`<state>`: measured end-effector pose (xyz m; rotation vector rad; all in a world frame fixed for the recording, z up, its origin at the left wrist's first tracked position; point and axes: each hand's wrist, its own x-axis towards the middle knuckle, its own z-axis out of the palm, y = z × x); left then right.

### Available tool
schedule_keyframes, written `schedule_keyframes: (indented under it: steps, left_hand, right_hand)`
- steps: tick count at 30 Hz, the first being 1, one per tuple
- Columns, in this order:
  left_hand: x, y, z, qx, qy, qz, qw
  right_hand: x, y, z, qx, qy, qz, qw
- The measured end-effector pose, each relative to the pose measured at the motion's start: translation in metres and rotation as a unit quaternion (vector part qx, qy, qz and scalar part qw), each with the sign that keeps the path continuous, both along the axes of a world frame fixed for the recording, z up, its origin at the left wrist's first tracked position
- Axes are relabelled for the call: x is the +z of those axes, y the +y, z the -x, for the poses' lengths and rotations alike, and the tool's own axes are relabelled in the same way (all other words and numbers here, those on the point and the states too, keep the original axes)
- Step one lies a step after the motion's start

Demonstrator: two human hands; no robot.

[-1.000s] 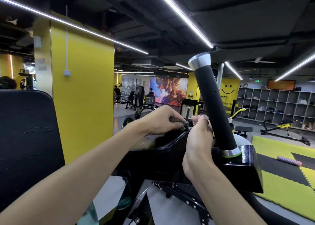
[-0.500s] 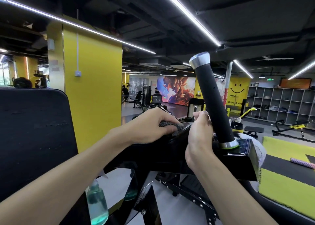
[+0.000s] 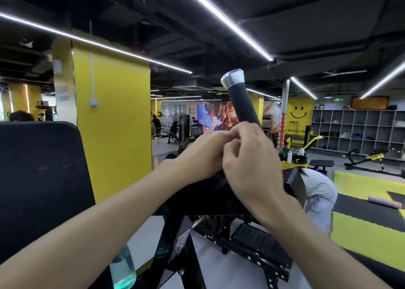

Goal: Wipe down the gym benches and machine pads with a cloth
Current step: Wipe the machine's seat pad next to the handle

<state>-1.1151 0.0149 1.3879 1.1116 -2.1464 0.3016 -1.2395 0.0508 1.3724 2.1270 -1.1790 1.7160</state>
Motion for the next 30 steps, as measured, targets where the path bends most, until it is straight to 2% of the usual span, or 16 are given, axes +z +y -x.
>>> schedule_keyframes:
  steps: [1, 3, 5, 8, 9, 12, 13, 14, 15, 16, 19, 23, 26, 30]
  left_hand:
    - [0.001, -0.006, -0.001, 0.006, 0.000, -0.003, 1.000]
    - [0.004, -0.015, -0.007, 0.021, 0.027, -0.031, 0.999]
    - [0.010, -0.018, -0.006, 0.029, 0.038, -0.055, 0.997]
    - [0.020, -0.025, 0.011, 0.030, -0.019, -0.083, 0.996]
    - [0.022, -0.027, 0.017, 0.032, -0.049, -0.080, 0.995]
    - [0.019, -0.031, 0.033, 0.005, -0.015, -0.145, 0.989]
    - [0.017, -0.025, 0.039, 0.040, -0.095, -0.150, 0.983]
    - [0.011, -0.018, 0.040, 0.071, -0.238, -0.109, 0.963]
    - [0.008, -0.017, 0.040, 0.114, -0.278, -0.084, 0.950]
    - [0.007, -0.021, 0.039, 0.118, -0.233, -0.085, 0.962]
    - [0.015, -0.023, 0.039, 0.112, -0.351, -0.035, 0.929]
    - [0.017, -0.019, 0.022, 0.069, -0.268, -0.143, 0.950]
    - [0.012, -0.015, 0.011, 0.059, -0.262, -0.097, 0.958]
    - [0.011, -0.018, 0.035, 0.068, -0.226, -0.078, 0.968]
  right_hand:
    - [-0.007, -0.002, -0.003, -0.030, 0.022, 0.042, 0.998]
    - [-0.014, 0.000, -0.003, -0.048, 0.006, 0.109, 0.993]
    - [-0.009, -0.005, 0.003, -0.094, 0.004, 0.130, 0.987]
    - [0.000, -0.020, 0.008, -0.169, 0.028, 0.051, 0.984]
    - [0.002, -0.023, 0.009, -0.155, 0.028, 0.019, 0.987]
    - [0.003, -0.028, 0.010, -0.100, 0.011, -0.060, 0.993]
    - [0.003, -0.030, 0.013, -0.089, 0.012, -0.081, 0.993]
    - [0.004, -0.029, 0.015, -0.079, 0.015, -0.092, 0.993]
    - [0.004, -0.029, 0.017, -0.066, 0.016, -0.096, 0.993]
    - [0.005, -0.027, 0.019, -0.052, 0.018, -0.097, 0.994]
    - [0.004, -0.024, 0.019, -0.042, 0.023, -0.093, 0.995]
    - [0.003, -0.025, 0.023, -0.028, 0.027, -0.097, 0.994]
    - [0.002, -0.026, 0.021, -0.035, 0.031, -0.087, 0.995]
    - [0.002, -0.026, 0.018, -0.071, 0.035, -0.086, 0.993]
